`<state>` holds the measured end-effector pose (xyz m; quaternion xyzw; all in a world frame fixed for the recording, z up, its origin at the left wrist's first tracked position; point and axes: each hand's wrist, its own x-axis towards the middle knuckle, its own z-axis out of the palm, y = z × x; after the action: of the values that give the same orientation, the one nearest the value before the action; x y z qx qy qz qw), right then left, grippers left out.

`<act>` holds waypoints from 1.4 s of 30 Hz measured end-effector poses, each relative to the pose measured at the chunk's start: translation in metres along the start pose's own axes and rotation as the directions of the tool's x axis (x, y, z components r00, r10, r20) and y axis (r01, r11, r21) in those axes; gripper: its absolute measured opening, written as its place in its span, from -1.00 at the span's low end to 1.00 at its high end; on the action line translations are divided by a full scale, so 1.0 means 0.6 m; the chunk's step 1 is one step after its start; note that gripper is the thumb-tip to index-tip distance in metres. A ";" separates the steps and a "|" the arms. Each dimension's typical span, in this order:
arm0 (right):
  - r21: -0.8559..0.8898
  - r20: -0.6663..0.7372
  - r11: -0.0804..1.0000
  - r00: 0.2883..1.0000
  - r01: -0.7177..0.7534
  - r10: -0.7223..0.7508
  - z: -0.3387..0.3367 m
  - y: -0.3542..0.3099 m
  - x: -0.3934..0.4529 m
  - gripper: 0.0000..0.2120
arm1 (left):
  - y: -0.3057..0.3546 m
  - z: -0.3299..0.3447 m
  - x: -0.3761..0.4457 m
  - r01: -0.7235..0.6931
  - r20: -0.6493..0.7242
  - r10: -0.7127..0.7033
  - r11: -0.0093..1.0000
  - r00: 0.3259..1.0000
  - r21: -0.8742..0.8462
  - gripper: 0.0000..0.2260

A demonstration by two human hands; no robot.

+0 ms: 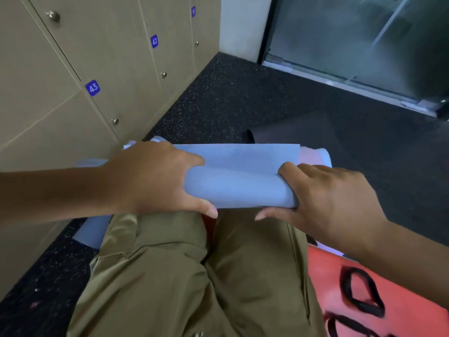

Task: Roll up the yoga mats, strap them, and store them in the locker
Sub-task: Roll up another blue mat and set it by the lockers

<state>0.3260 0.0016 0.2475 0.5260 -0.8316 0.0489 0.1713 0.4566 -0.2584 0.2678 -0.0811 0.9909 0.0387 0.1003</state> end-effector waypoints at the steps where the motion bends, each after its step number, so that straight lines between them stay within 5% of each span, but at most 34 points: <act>1: 0.026 -0.002 1.000 1.000 0.013 -0.013 0.007 -0.007 -0.012 -0.34 | 0.006 0.008 -0.009 0.010 0.033 -0.008 0.999 0.999 -0.037 -0.25; 7: 0.113 0.037 0.991 0.997 0.064 -0.069 0.065 -0.042 -0.079 -0.25 | 0.022 0.080 -0.048 -0.017 0.173 0.045 0.987 0.984 -0.161 -0.29; 11: 0.144 0.055 0.987 0.995 0.073 -0.082 0.093 -0.055 -0.102 -0.22 | 0.019 0.129 -0.060 -0.109 0.124 0.142 0.964 0.982 -0.245 -0.27; 21: 0.211 0.123 0.976 0.990 0.045 -0.072 0.104 -0.047 -0.096 -0.24 | 0.019 0.135 -0.061 -0.061 0.087 0.106 0.910 0.990 -0.410 -0.33; 26: 0.091 0.038 0.992 0.995 0.085 -0.088 0.105 -0.063 -0.109 -0.30 | 0.008 0.139 -0.044 -0.054 0.096 0.117 0.864 0.988 -0.500 -0.33; 29: 0.161 0.004 0.986 0.999 0.039 -0.040 0.115 -0.068 -0.109 -0.39 | 0.005 0.140 -0.037 -0.063 0.110 0.138 0.858 0.984 -0.509 -0.32; 35: 0.258 0.059 0.966 0.998 -0.001 -0.014 0.127 -0.062 -0.091 -0.41 | -0.003 0.150 -0.041 -0.271 -0.144 0.236 0.909 0.961 -0.318 -0.45; 39: 0.361 0.200 0.930 0.980 -0.063 -0.011 0.122 -0.051 -0.067 -0.43 | 0.011 0.167 -0.062 -0.289 -0.352 0.212 0.940 0.912 -0.183 -0.50; 42: 0.473 0.315 0.873 0.948 -0.119 -0.041 0.111 -0.037 -0.050 -0.43 | 0.011 0.176 -0.064 -0.232 -0.324 0.134 0.929 0.937 -0.287 -0.52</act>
<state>0.3419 -0.0001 0.1729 0.5360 -0.8195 0.1751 -0.1023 0.5129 -0.2363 0.1730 -0.0073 0.9782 0.1957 -0.0690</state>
